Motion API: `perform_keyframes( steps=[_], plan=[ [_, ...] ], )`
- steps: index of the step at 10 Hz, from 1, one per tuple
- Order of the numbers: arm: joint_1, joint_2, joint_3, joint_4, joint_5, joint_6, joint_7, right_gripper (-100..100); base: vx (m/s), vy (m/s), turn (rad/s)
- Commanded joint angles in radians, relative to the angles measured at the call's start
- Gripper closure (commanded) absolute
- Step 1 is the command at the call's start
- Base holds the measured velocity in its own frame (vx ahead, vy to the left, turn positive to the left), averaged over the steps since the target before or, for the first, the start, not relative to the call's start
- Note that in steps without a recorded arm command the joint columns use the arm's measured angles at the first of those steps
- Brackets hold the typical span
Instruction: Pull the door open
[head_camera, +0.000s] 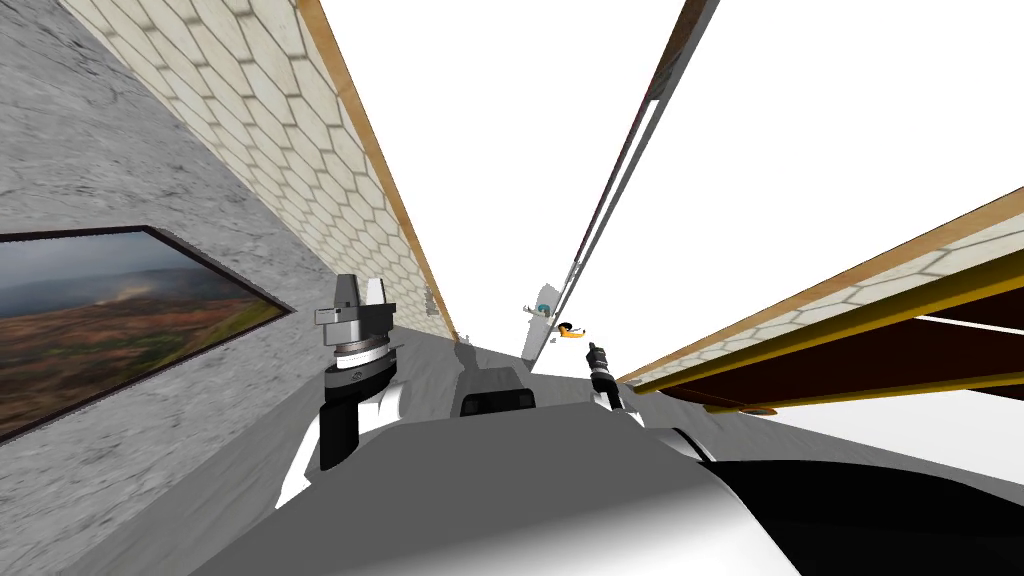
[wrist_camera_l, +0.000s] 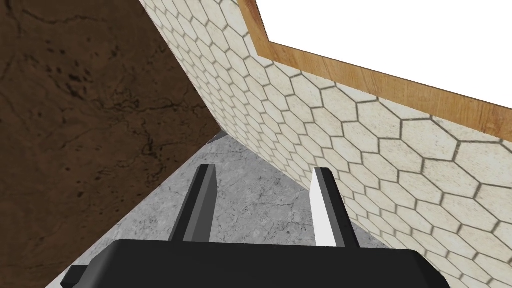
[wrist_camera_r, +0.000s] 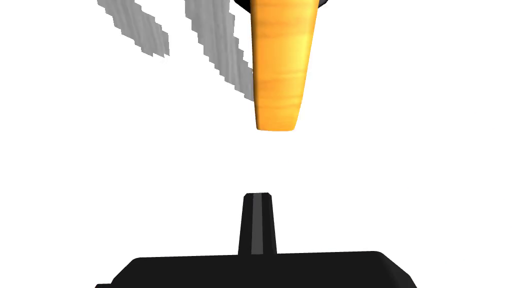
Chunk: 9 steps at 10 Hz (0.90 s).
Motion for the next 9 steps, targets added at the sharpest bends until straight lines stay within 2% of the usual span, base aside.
perform_keyframes(
  steps=[1, 7, 9],
  plan=[
    [0.013, 0.004, 0.006, -0.039, 0.001, 0.013, 0.002, -100, -0.143, 0.034, 0.06],
    [0.009, 0.009, 0.084, -0.081, 0.043, -0.017, -0.062, -100, -0.192, 0.066, 0.079],
    [0.009, 0.009, 0.084, -0.081, 0.043, -0.017, -0.062, -100, -0.077, 0.01, -0.001]
  ],
)
